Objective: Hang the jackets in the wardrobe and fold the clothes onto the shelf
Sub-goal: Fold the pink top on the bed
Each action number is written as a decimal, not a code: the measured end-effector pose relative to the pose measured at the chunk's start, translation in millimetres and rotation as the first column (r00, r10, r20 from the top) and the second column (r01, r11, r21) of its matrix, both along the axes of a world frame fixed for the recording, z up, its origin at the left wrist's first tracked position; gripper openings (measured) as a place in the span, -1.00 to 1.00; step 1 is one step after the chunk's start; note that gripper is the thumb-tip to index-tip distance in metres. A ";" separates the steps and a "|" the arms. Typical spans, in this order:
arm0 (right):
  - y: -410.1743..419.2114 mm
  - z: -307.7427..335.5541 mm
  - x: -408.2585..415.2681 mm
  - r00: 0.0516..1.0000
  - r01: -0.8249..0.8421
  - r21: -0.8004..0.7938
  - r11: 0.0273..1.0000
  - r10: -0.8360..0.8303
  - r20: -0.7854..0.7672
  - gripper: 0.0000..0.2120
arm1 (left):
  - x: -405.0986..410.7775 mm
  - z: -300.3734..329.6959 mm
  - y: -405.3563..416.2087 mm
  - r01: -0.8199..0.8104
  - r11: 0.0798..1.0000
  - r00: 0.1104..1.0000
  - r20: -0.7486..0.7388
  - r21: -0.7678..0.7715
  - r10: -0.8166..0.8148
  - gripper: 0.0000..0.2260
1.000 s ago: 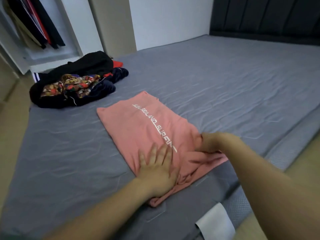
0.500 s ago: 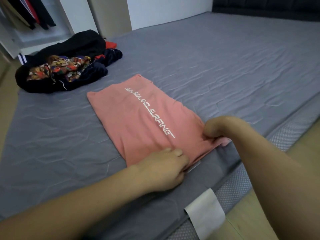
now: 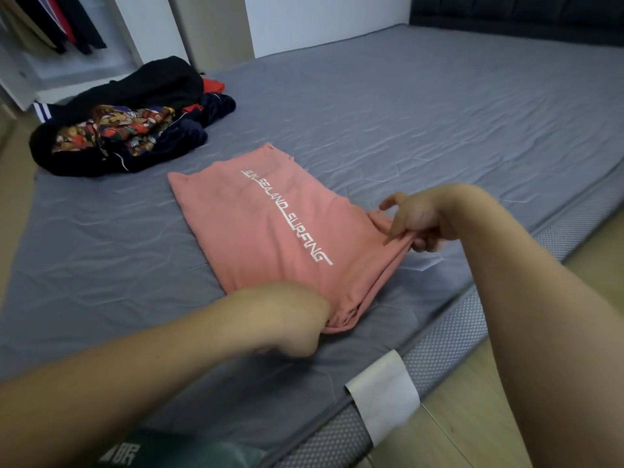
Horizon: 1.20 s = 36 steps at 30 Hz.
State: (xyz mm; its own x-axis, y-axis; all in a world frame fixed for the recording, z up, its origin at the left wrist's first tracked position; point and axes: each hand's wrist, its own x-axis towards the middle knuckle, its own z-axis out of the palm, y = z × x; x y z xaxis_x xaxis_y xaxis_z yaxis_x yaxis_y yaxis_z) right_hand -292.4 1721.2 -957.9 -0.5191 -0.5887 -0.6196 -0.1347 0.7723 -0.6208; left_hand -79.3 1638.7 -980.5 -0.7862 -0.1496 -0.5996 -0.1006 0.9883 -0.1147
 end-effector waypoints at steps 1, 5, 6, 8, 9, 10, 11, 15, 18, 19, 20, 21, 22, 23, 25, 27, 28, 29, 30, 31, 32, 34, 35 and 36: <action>-3.9 5.4 2.2 1.000 -0.001 -0.063 0.998 0.002 0.011 -0.51 | -1.0 8.1 -4.3 -0.006 1.000 0.999 0.046 0.025 0.005 -0.83; -33.1 17.1 10.0 0.973 0.103 -0.402 0.910 -0.010 0.229 -0.75 | -8.1 31.6 -58.3 -0.282 0.951 0.959 0.050 0.124 0.278 -0.79; -39.2 18.2 9.7 0.940 0.170 -0.456 0.874 -0.004 0.342 -0.74 | -5.8 33.7 -77.0 -0.392 0.905 0.919 0.026 0.166 0.393 -0.76; -49.7 15.5 7.6 0.827 0.316 -0.506 0.803 0.027 0.561 -0.61 | 3.1 37.6 -113.7 -0.519 0.837 0.845 -0.042 0.175 0.533 -0.78; -57.0 12.2 5.7 0.811 0.330 -0.519 0.789 0.045 0.584 -0.56 | 8.1 40.0 -130.8 -0.559 0.815 0.814 -0.085 0.154 0.575 -0.80; -65.7 8.8 3.9 0.840 0.281 -0.524 0.804 0.058 0.539 -0.59 | 12.3 41.9 -146.5 -0.588 0.797 0.787 -0.130 0.134 0.603 -0.80; -75.0 6.8 2.3 0.903 0.187 -0.505 0.843 0.056 0.427 -0.70 | 16.1 43.6 -160.1 -0.615 0.777 0.755 -0.185 0.135 0.629 -0.78; -126.9 24.0 -17.2 0.978 -0.109 -0.317 0.942 0.045 -0.204 -0.71 | 20.8 31.7 -215.1 -0.664 0.597 0.489 -0.342 0.451 0.802 -0.86; -186.6 46.1 -35.6 0.827 -0.165 -0.227 0.960 0.009 -0.562 -0.85 | 9.6 21.7 -256.8 -0.482 0.300 0.089 -0.294 0.823 0.952 -0.88; -210.5 48.7 -41.2 0.761 -0.168 -0.164 0.972 0.022 -0.649 -0.76 | 2.6 18.4 -273.9 -0.383 0.190 -0.049 -0.226 0.904 0.973 -0.92; -234.5 48.6 -42.1 0.709 -0.150 -0.109 0.983 0.030 -0.705 -0.68 | -5.8 13.9 -290.6 -0.284 0.095 -0.178 -0.150 0.954 0.973 -0.93; -258.6 45.8 -41.6 0.685 -0.131 -0.107 0.986 0.012 -0.728 -0.65 | -15.4 7.6 -309.3 -0.194 0.024 -0.289 -0.081 0.981 0.954 -0.89; -282.6 39.7 -42.4 0.682 -0.134 -0.143 0.981 -0.013 -0.731 -0.65 | -25.4 1.1 -326.1 -0.122 -0.018 -0.386 -0.031 0.992 0.922 -0.82; -304.8 32.1 -43.7 0.690 -0.140 -0.194 0.971 -0.045 -0.723 -0.67 | -35.7 -7.2 -341.9 -0.085 -0.036 -0.466 -0.008 0.996 0.885 -0.74; -342.3 11.0 -48.4 0.694 -0.132 -0.273 0.953 -0.108 -0.712 -0.70 | -52.8 -26.6 -368.4 -0.130 -0.005 -0.548 -0.067 0.992 0.834 -0.68; -367.0 -18.0 -55.5 0.662 -0.128 -0.262 0.957 -0.114 -0.741 -0.71 | -63.1 -49.5 -385.9 -0.347 0.074 -0.536 -0.263 0.935 0.802 -0.71; -374.5 -37.3 -59.0 0.641 -0.131 -0.231 0.964 -0.096 -0.761 -0.73 | -64.3 -62.7 -390.9 -0.467 0.120 -0.492 -0.370 0.876 0.788 -0.72; -380.6 -59.1 -62.2 0.630 -0.133 -0.193 0.972 -0.068 -0.773 -0.75 | -63.9 -77.2 -394.3 -0.567 0.159 -0.428 -0.454 0.808 0.781 -0.73; -383.8 -81.7 -65.0 0.628 -0.131 -0.163 0.978 -0.046 -0.777 -0.77 | -62.9 -91.6 -396.5 -0.636 0.195 -0.361 -0.512 0.747 0.780 -0.74; -385.2 -100.5 -68.3 0.627 -0.121 -0.144 0.982 -0.037 -0.778 -0.79 | -62.4 -105.2 -400.4 -0.671 0.228 -0.311 -0.547 0.706 0.777 -0.76; -387.1 -114.3 -73.4 0.618 -0.105 -0.137 0.985 -0.044 -0.785 -0.79 | -62.1 -113.3 -403.8 -0.681 0.248 -0.290 -0.565 0.689 0.772 -0.76; -392.4 -125.4 -82.3 0.591 -0.080 -0.133 0.988 -0.061 -0.804 -0.76 | -62.3 -118.1 -415.2 -0.672 0.238 -0.309 -0.557 0.702 0.771 -0.74; -395.0 -126.8 -84.4 0.583 -0.072 -0.133 0.988 -0.066 -0.810 -0.74 | -61.3 -116.8 -419.1 -0.665 0.216 -0.328 -0.540 0.715 0.776 -0.73; -397.4 -126.9 -85.3 0.574 -0.067 -0.138 0.988 -0.075 -0.816 -0.73 | -59.9 -115.3 -422.0 -0.650 0.193 -0.352 -0.516 0.735 0.781 -0.71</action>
